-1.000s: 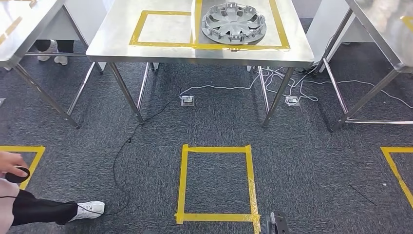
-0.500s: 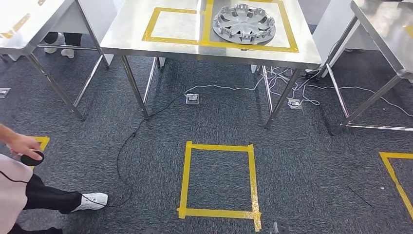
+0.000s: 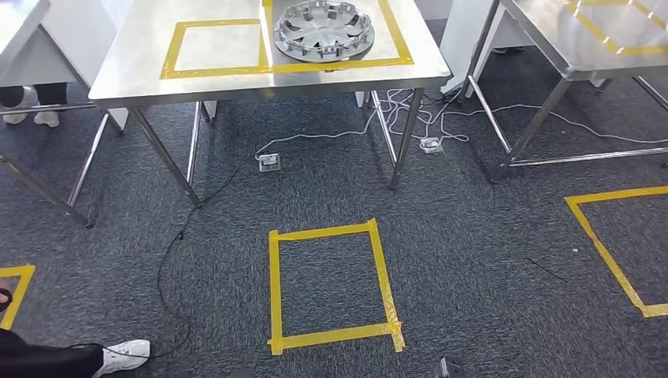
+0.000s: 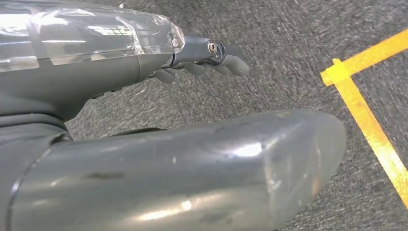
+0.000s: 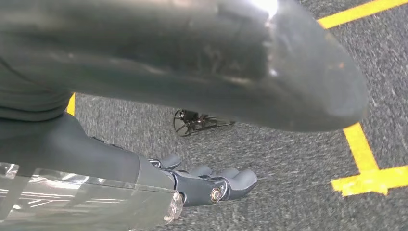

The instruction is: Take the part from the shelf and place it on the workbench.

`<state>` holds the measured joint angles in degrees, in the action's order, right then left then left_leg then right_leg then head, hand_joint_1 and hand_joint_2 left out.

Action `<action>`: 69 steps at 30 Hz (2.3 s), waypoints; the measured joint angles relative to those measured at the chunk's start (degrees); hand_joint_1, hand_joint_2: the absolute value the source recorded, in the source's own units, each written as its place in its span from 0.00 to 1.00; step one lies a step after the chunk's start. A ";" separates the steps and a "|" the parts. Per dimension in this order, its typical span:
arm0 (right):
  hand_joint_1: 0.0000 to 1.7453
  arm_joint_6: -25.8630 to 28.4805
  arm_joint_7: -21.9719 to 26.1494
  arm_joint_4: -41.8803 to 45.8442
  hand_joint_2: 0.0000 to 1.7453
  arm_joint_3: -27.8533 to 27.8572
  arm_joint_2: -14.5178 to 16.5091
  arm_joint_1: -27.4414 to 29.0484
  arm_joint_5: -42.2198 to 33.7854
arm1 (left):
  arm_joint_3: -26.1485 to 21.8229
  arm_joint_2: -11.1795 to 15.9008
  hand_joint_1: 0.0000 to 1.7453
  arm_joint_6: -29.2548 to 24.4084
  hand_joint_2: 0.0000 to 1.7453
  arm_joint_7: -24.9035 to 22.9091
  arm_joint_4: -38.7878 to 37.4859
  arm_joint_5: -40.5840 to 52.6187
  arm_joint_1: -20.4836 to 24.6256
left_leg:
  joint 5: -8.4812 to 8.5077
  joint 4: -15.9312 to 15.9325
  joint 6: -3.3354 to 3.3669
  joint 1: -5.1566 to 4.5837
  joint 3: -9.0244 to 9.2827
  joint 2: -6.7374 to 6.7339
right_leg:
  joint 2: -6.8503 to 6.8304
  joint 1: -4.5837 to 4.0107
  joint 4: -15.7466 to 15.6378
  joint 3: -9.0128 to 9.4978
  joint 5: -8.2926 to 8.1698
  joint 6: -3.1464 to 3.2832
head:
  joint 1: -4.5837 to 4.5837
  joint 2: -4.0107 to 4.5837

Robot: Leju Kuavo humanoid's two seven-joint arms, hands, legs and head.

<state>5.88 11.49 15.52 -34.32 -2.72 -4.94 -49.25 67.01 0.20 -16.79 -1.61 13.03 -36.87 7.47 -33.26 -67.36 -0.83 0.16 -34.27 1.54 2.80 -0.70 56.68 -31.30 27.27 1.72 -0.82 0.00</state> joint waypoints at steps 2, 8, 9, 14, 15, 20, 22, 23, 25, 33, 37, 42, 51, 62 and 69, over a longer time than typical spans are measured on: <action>0.00 0.02 -0.04 -0.08 0.00 0.00 0.08 -0.16 -0.23 | 0.01 0.05 0.00 -0.01 0.00 -0.01 0.00 0.15 0.03 | 2.28 6.56 0.40 0.29 3.41 3.20 | 1.19 -0.04 0.75 -0.53 0.06 -0.37 | 0.36 0.00; 0.00 0.15 -0.14 -0.28 0.00 -0.06 0.20 -0.18 -0.62 | 0.02 0.15 0.00 -0.02 0.00 -0.03 0.03 0.26 0.07 | 3.05 9.40 1.65 0.69 4.33 0.87 | 1.80 0.19 3.63 -3.15 1.20 -2.60 | 0.26 0.00; 0.00 0.16 -0.14 -0.32 0.00 -0.08 0.22 -0.24 -0.62 | 0.02 0.12 0.00 -0.02 0.00 -0.04 0.03 0.26 0.01 | 3.14 9.47 1.77 0.75 4.28 -0.21 | 0.07 0.26 6.50 -4.40 3.06 -2.95 | -0.13 0.00; 0.00 0.19 -0.34 -0.41 0.00 -0.10 0.26 -0.03 -0.77 | 0.02 0.24 0.00 -0.02 0.00 -0.12 0.02 0.26 -0.13 | 3.09 9.43 1.72 0.75 3.96 -4.86 | -2.92 1.40 15.18 -7.08 6.18 -4.29 | -1.37 0.00; 0.00 0.21 -0.41 -0.46 0.00 -0.11 0.25 0.05 -0.86 | 0.02 0.22 0.00 -0.01 0.00 -0.12 0.03 0.26 -0.06 | 3.05 9.43 1.58 0.77 4.01 -5.49 | -3.51 1.51 11.47 -4.97 4.22 -4.27 | -1.54 0.00; 0.00 0.27 -0.45 -0.61 0.00 -0.12 0.19 -0.11 -1.09 | 0.02 0.16 0.00 0.00 0.00 -0.07 0.04 0.14 0.19 | 2.96 9.49 0.10 0.48 4.32 -7.86 | -6.28 0.57 0.70 0.25 1.31 -2.34 | -1.86 0.00; 0.00 0.33 -0.50 -0.68 0.00 -0.13 0.24 0.01 -1.12 | 0.02 0.14 0.00 0.01 0.00 0.04 0.05 -0.04 0.29 | 2.33 9.19 -0.63 0.65 4.36 -6.56 | -5.29 0.74 0.25 0.26 0.93 -1.44 | -1.71 0.00; 0.00 0.37 -0.54 -0.72 0.00 -0.13 0.27 0.01 -1.13 | 0.02 0.14 0.00 0.01 0.00 0.09 0.06 -0.10 0.32 | 1.27 7.96 -0.85 0.72 3.91 -4.79 | -4.80 0.86 -0.04 0.33 0.66 -0.98 | -1.52 0.00; 0.00 0.40 -0.59 -0.80 0.00 -0.13 0.36 -0.18 -1.13 | 0.02 0.17 0.00 0.05 0.00 0.09 0.05 -0.14 0.17 | -2.38 1.87 -0.92 0.82 1.33 -1.19 | -3.67 0.85 -0.32 0.32 0.32 -0.39 | -0.83 0.00; 0.00 0.46 -1.11 -1.03 0.00 -0.33 0.61 -0.27 -1.22 | 0.02 0.38 0.00 0.25 0.00 -0.47 -0.01 -0.14 -0.30 | 3.14 7.14 -0.07 1.17 2.74 4.51 | 2.61 0.55 1.14 -0.45 0.63 -0.78 | 0.84 0.00; 0.00 0.50 -1.13 -1.11 0.00 -0.45 0.63 -0.22 -1.26 | 0.02 0.43 0.00 0.36 0.00 -0.67 -0.04 -0.12 -0.30 | 3.03 8.90 0.44 1.17 3.56 2.96 | 5.08 1.00 1.66 -1.76 0.50 -2.19 | 0.69 0.00; 0.00 0.52 -1.17 -1.18 0.00 -0.59 0.77 -0.54 -1.52 | 0.02 0.28 0.00 0.49 0.00 -0.87 -0.09 0.11 -0.48 | 2.79 9.45 1.21 0.96 4.17 -3.02 | -2.18 1.04 15.38 -8.57 7.29 -3.77 | -1.00 0.00; 0.00 0.36 -2.12 -1.40 0.00 -0.79 0.24 -0.10 -2.78 | 0.04 -0.62 0.00 0.15 0.00 -1.08 -0.06 0.98 0.00 | 1.65 9.69 -0.47 0.52 5.36 -8.36 | -6.77 0.13 1.34 -1.55 0.67 -1.71 | -1.87 0.00; 0.00 0.50 -1.98 -1.71 0.00 -1.00 0.16 -0.22 -3.37 | 0.07 -0.60 0.00 0.20 0.00 -1.41 -0.07 1.04 -0.30 | 2.14 2.24 -0.57 0.99 -0.44 1.67 | 1.31 0.08 1.21 -0.57 0.98 -0.05 | 0.34 0.00; 0.00 0.65 -2.08 -1.79 0.00 -1.16 0.15 -0.28 -3.44 | 0.06 -0.63 0.00 0.24 0.00 -1.26 -0.09 0.89 -0.25 | 3.09 8.63 0.73 1.06 2.93 1.07 | 2.83 0.69 4.09 -2.60 2.59 -2.29 | 0.32 0.00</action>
<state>6.52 9.41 13.73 -35.48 -2.56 -5.21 -52.69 67.07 -0.43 -16.55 -2.87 12.94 -35.98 7.22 -30.17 -58.73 -0.10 1.22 -31.34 2.60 5.62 0.00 60.77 -33.90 29.86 -0.57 -0.50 0.00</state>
